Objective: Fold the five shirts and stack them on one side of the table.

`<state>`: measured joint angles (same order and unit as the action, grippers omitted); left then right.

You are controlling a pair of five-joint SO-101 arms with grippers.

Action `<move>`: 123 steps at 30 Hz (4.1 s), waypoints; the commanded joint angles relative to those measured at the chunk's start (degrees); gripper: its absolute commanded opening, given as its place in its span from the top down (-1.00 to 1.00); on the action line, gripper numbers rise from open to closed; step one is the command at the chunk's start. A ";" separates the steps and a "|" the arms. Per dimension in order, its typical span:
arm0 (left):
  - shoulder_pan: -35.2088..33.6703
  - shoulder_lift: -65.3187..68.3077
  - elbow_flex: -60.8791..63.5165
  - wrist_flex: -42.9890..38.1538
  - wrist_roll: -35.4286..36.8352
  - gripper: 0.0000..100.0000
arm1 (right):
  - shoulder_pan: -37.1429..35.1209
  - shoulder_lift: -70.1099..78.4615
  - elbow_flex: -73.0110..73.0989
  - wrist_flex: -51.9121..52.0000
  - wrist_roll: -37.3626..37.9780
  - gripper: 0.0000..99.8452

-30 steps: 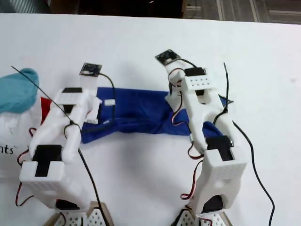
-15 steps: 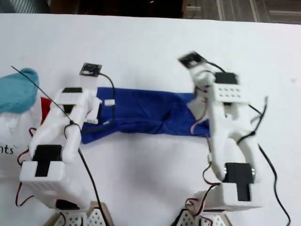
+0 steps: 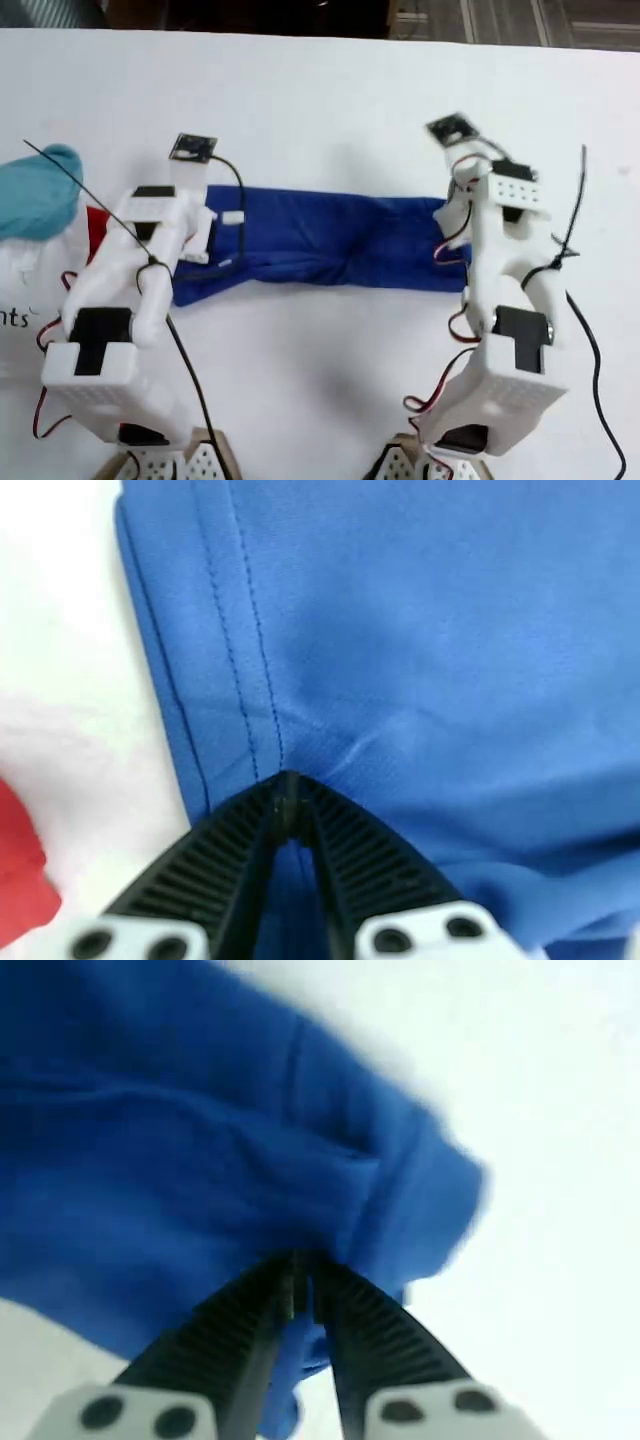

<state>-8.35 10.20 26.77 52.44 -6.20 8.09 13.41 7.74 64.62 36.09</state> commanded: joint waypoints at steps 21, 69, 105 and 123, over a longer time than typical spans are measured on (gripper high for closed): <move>-0.35 -0.26 0.04 -1.32 0.44 0.95 | -5.93 -28.88 29.19 -2.42 -3.52 0.96; 0.70 -0.79 -0.40 6.86 0.70 0.95 | -9.63 -28.53 22.33 -3.30 -13.89 0.96; -5.98 0.00 -15.96 21.01 7.56 0.50 | -0.04 -31.60 36.04 -15.52 -16.70 0.96; -8.00 24.62 -30.02 29.89 -2.55 0.51 | -0.92 -31.52 36.22 -15.25 -16.70 0.96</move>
<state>-16.88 29.19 1.63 79.25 -8.48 7.56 -16.48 44.31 49.93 19.82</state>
